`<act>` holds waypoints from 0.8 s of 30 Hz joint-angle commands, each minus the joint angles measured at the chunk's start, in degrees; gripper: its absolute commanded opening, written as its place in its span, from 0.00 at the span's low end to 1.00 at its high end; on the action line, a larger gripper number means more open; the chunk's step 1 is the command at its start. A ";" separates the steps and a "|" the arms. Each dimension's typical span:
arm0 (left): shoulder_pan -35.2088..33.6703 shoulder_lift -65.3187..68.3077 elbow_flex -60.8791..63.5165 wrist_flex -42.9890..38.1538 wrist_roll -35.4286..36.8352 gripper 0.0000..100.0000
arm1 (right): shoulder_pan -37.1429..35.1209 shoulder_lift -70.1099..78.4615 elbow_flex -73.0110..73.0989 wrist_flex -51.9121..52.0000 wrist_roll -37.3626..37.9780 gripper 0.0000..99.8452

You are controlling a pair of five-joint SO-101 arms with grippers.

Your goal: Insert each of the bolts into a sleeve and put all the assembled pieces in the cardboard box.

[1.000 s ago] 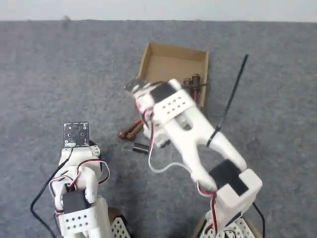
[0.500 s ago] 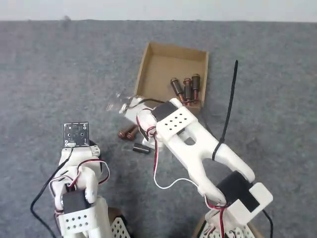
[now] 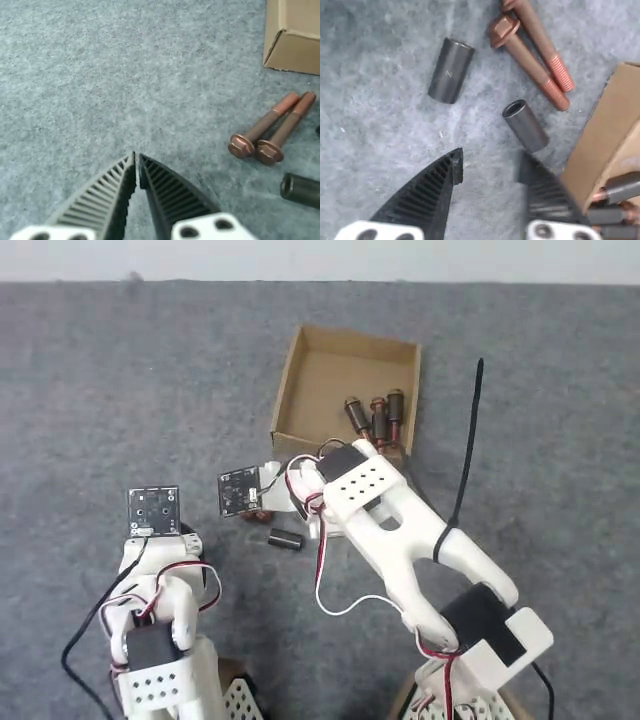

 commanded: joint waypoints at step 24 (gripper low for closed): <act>-0.26 -0.44 -0.48 -0.09 -0.62 0.01 | 4.62 18.07 -10.64 -6.99 7.91 0.15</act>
